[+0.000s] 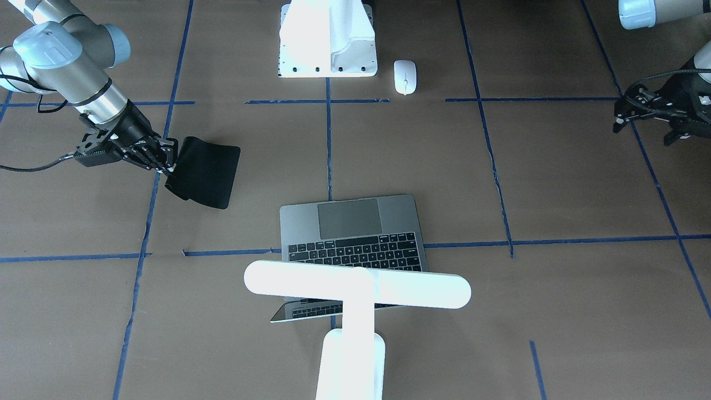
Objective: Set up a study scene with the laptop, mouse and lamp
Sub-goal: 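Drag the mouse pad with the right gripper beside the laptop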
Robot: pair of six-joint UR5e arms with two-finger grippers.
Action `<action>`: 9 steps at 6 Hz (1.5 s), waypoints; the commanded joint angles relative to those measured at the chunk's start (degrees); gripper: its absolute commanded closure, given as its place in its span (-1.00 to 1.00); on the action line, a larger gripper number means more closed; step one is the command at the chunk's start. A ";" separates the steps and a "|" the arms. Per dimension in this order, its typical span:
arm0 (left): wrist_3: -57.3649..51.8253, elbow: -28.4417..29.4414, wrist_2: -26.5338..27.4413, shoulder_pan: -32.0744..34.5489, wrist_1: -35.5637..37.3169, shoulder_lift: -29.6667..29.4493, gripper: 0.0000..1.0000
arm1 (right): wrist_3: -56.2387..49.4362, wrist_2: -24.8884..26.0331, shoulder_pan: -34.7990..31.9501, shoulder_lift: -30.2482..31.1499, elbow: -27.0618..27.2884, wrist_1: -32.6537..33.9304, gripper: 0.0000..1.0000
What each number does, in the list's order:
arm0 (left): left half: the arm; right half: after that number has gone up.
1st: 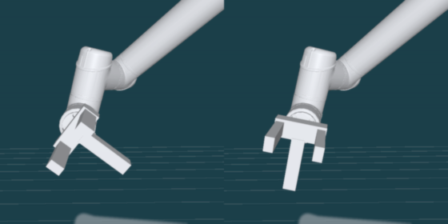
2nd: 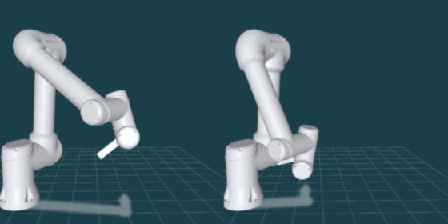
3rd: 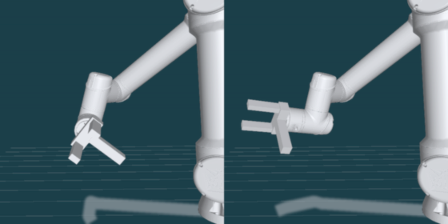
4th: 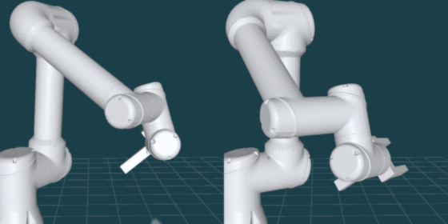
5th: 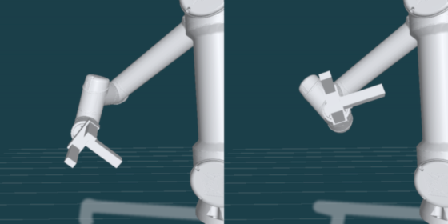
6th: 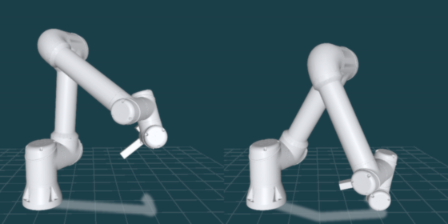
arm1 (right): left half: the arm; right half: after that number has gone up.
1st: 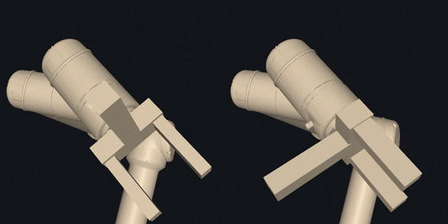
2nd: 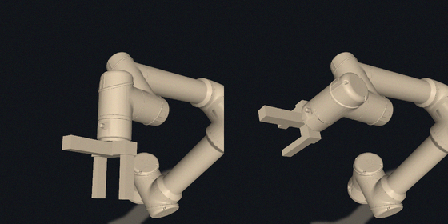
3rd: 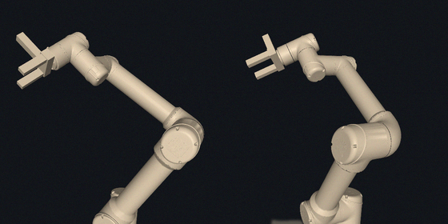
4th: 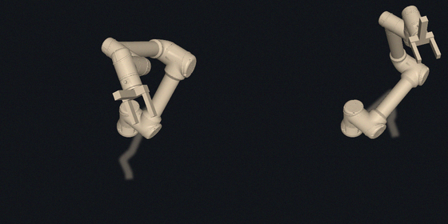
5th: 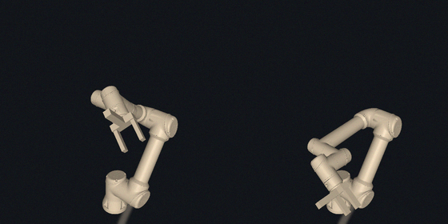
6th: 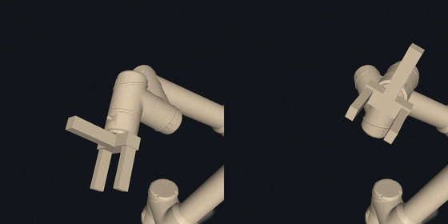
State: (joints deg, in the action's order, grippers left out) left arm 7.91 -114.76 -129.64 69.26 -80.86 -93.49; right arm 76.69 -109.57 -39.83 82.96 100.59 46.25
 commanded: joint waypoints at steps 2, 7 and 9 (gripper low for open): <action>0.09 -0.03 0.00 0.00 0.00 -0.03 -1.00 | 0.04 0.06 -3.41 -14.29 -12.84 3.05 1.00; 0.09 -0.11 -0.78 -0.09 0.00 -0.03 -1.00 | -0.92 0.06 -5.88 -22.49 -23.06 3.23 0.54; 0.18 -0.11 -0.79 -0.09 0.00 -0.20 -1.00 | -4.15 0.60 -5.00 -22.41 -23.25 5.24 -1.00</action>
State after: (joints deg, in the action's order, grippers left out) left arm 8.03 -114.87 -130.39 69.17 -80.86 -93.58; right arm 74.58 -108.81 -44.99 60.64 77.28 50.31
